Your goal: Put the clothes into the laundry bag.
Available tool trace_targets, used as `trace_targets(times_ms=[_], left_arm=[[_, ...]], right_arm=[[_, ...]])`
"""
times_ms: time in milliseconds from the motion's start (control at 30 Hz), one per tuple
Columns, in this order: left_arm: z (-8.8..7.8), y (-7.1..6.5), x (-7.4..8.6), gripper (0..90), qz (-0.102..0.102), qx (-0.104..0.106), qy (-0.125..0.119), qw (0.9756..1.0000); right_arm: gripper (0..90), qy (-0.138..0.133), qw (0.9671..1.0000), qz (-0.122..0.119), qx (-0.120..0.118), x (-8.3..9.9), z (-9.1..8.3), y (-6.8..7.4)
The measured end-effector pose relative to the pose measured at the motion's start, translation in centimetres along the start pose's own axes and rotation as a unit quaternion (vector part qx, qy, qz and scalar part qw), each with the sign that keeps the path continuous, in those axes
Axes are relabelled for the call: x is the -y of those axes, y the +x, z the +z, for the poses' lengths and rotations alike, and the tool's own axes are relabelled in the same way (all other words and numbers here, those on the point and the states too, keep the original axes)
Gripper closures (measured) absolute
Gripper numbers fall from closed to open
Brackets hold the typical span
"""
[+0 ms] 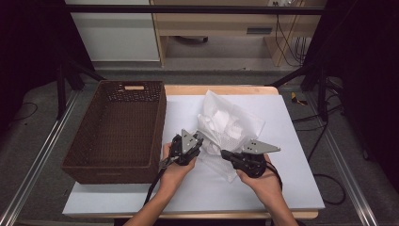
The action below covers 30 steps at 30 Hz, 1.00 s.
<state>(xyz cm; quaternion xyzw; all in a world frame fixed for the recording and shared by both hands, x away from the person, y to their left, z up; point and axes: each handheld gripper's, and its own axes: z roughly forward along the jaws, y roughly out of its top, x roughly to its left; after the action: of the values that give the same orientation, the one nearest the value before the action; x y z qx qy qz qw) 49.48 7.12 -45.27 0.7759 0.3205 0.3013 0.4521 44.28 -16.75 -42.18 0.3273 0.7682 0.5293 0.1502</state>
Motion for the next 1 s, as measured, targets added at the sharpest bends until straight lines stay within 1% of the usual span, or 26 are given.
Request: trace_targets(times_ms=[33,100,133,167,233,267,300,400,500,567,633,667,700,767,867,1000], left_arm=[[0.2,0.1,-0.1,66.8,0.005,0.0,0.0,1.0],[0.7,0.2,-0.2,64.4,0.013,0.007,0.004,0.9999],[0.9,0.2,-0.3,63.3,0.021,0.007,0.007,0.9997],[1.1,0.2,-0.3,63.0,0.028,0.007,0.009,0.9995],[1.5,0.3,-0.5,62.7,0.034,0.008,0.011,0.9993],[1.7,0.3,-0.6,62.3,0.04,0.005,0.013,0.9991],[1.9,0.3,-0.6,62.3,0.041,0.005,0.012,0.9991],[2.5,0.3,-0.9,62.7,0.053,0.004,0.012,0.9985],[2.8,0.2,-1.1,70.1,0.06,0.003,0.014,0.9981],[2.8,0.2,-1.2,79.6,0.063,0.004,0.022,0.9978],[2.5,0.2,-1.4,87.7,0.054,0.005,0.025,0.9982],[2.2,0.2,-1.5,88.8,0.054,0.005,0.028,0.9981],[2.0,0.1,-1.5,89.1,0.05,0.003,0.028,0.9983],[1.2,0.1,-1.5,89.2,0.043,0.006,0.032,0.9986],[-0.3,0.0,-1.6,89.2,0.039,0.01,0.037,0.9985],[-2.3,0.0,-2.4,89.2,0.035,0.021,0.036,0.9985]], right_arm=[[89.7,0.0,1.0,0.0,-0.001,0.0,0.0,0.0],[89.8,-0.002,1.0,0.001,-0.002,-0.1,0.0,0.0],[89.7,-0.003,1.0,0.002,-0.002,-0.2,0.0,0.0],[89.8,-0.004,1.0,0.003,-0.003,-0.2,-0.1,0.0],[89.7,-0.005,1.0,0.003,-0.003,-0.2,-0.1,0.0],[89.7,-0.006,1.0,0.003,-0.003,-0.2,-0.1,0.0],[89.7,-0.006,1.0,0.004,-0.003,-0.2,-0.2,0.0],[89.7,-0.008,0.9999,0.006,-0.004,-0.2,-0.3,-0.1],[89.7,-0.009,0.9999,0.007,-0.003,-0.2,-0.4,-0.2],[89.7,-0.008,0.9999,0.008,-0.002,-0.2,-0.4,-0.3],[89.7,-0.007,0.9999,0.009,-0.001,-0.2,-0.4,-0.4],[89.7,-0.006,1.0,0.008,-0.001,-0.1,-0.4,-0.4],[89.7,-0.005,1.0,0.008,-0.001,-0.1,-0.5,-0.5],[89.7,-0.003,1.0,0.009,0.001,-0.1,-0.6,-0.8],[89.7,-0.001,0.9998,0.019,0.005,-0.1,-1.0,-1.4],[89.7,0.002,0.9997,0.022,0.01,-0.3,-1.7,-2.0]])
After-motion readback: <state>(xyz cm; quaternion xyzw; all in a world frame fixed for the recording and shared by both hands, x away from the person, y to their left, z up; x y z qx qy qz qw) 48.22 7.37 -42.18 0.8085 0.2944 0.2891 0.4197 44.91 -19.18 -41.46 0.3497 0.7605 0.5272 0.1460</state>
